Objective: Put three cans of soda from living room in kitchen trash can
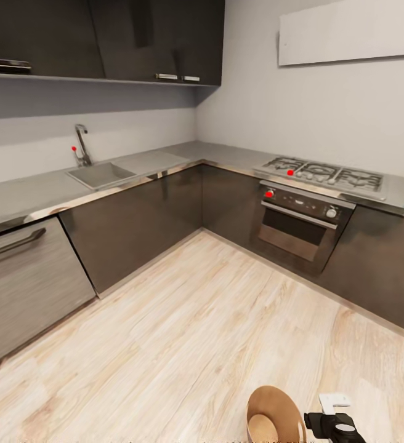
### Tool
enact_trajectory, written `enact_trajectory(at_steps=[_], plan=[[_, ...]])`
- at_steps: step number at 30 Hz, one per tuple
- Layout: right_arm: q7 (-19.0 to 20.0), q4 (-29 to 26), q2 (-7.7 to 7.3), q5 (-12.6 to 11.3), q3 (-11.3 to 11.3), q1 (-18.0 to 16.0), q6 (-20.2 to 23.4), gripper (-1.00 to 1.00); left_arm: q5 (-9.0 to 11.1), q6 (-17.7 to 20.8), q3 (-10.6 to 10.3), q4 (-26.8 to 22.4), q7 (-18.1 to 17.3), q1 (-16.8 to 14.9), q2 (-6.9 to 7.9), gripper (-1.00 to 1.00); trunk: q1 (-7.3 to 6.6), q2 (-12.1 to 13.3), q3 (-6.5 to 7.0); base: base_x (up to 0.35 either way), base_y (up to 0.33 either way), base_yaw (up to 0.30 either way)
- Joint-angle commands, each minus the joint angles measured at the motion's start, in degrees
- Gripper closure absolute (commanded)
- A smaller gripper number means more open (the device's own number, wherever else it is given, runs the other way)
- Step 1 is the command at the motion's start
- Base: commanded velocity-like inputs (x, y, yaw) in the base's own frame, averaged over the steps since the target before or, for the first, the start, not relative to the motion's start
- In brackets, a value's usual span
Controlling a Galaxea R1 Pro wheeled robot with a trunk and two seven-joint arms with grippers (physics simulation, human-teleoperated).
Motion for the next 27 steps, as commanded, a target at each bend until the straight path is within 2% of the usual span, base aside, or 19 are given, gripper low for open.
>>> enact_trajectory(at_steps=[1,16,18,23,27], plan=[[0.0,0.0,0.0,0.0,0.0,0.0,0.0,-1.0,0.0,0.0,0.0,0.0,0.0,0.0,0.02,-1.0,0.23,-0.4,-0.28,0.0,0.0,0.0],[0.0,0.0,-0.01,0.0,0.0,0.0,0.0,-1.0,0.0,0.0,-0.1,-0.2,0.0,0.0,0.01,-1.0,3.52,-6.4,-4.38,0.0,0.0,0.0],[0.1,0.0,-0.01,0.0,0.0,0.0,-0.2,-1.0,0.0,0.0,-0.1,-0.8,-0.1,0.0,0.09,-1.0,3.52,-6.4,-4.57,0.0,0.0,0.0],[0.1,-0.1,-0.01,0.0,0.0,-0.1,-3.8,-1.0,0.0,0.1,0.0,-5.0,-0.2,0.0,1.07,-1.0,3.52,-6.4,-4.97,0.0,0.0,0.0],[0.1,-0.2,-0.01,0.0,0.0,-0.2,-4.4,-1.0,0.0,0.1,0.0,-6.0,-0.2,0.0,1.25,-1.0,3.52,-6.4,-5.17,0.0,0.0,0.0]])
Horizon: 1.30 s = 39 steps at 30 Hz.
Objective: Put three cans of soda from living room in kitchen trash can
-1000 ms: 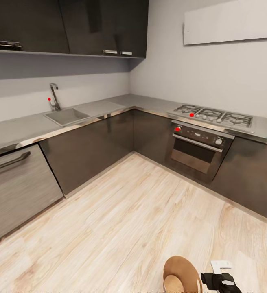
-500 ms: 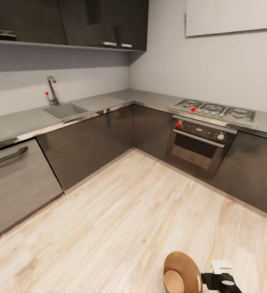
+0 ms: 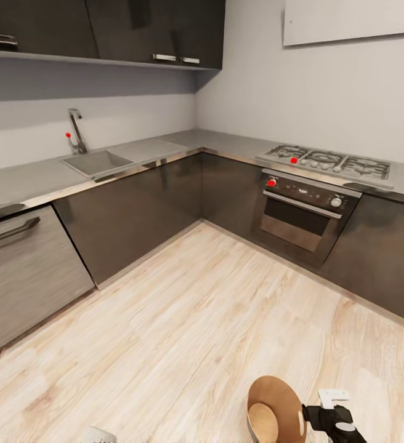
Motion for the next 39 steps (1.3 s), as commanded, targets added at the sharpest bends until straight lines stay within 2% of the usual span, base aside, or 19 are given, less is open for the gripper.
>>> enact_trajectory(at_steps=[1,8,37,39], plan=[[0.0,0.0,0.0,0.0,0.0,0.0,-0.1,-1.0,0.0,0.0,0.0,-0.2,0.0,0.0,0.02,-1.0,0.0,0.0,-0.06,0.0,0.0,0.0],[0.0,-0.1,0.0,0.0,0.0,-0.5,-0.4,-1.0,0.1,0.1,0.0,-2.3,0.0,0.0,0.11,-1.0,1.32,-2.4,-1.69,0.0,0.0,0.0],[0.0,-0.1,0.0,0.0,0.0,-0.8,-0.4,-1.0,0.1,0.1,0.1,-2.7,-0.1,0.0,0.12,-1.0,7.69,-14.0,-9.6,0.0,0.0,0.0],[0.0,-0.1,0.0,0.0,0.0,-0.8,-0.4,-1.0,0.1,0.1,0.1,-2.7,-0.1,0.0,0.12,-1.0,7.69,-14.0,-9.78,0.0,0.0,0.0]])
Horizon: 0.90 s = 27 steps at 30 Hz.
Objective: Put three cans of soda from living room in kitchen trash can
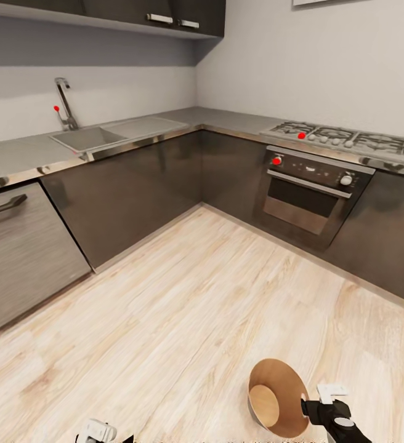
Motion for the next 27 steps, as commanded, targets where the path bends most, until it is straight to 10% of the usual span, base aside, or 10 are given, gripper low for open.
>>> enact_trajectory(at_steps=[1,27], plan=[[0.0,0.0,0.0,0.0,0.0,0.0,0.0,-1.0,0.0,0.0,0.0,0.0,0.0,0.0,0.0,-1.0,0.0,0.0,-0.1,0.0,0.0,0.0],[0.0,0.0,0.0,0.0,0.0,0.0,0.0,-1.0,0.0,0.0,0.0,-0.1,0.0,0.0,0.01,-1.0,1.98,-3.6,-3.99,0.0,0.0,0.0]])
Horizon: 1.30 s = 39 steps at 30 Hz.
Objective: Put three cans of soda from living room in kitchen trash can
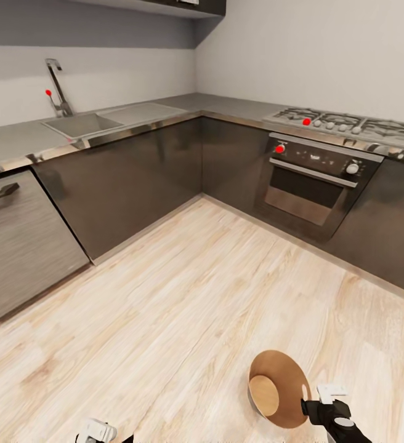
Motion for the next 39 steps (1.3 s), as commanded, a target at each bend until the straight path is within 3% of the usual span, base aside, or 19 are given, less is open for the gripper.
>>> enact_trajectory(at_steps=[1,11,32,39], plan=[[0.0,0.0,0.0,0.0,0.0,0.0,0.0,-1.0,0.0,0.0,0.0,0.0,0.0,0.0,0.0,-1.0,0.23,-0.4,-0.2,0.0,0.0,0.0],[0.0,0.0,0.0,0.0,0.0,0.0,0.0,-1.0,0.0,0.0,0.0,0.0,0.0,0.0,0.0,-1.0,2.42,-4.4,-2.21,0.0,0.0,0.0],[0.0,0.0,0.0,0.0,0.0,0.0,0.0,-1.0,0.0,0.0,0.0,0.0,0.0,0.0,0.02,-1.0,7.03,-12.8,-7.83,0.0,0.0,0.0],[0.0,0.0,0.0,0.0,0.0,0.0,0.0,-1.0,0.0,0.0,0.0,0.0,0.0,0.0,0.0,-1.0,7.03,-12.8,-8.39,0.0,0.0,0.0]])
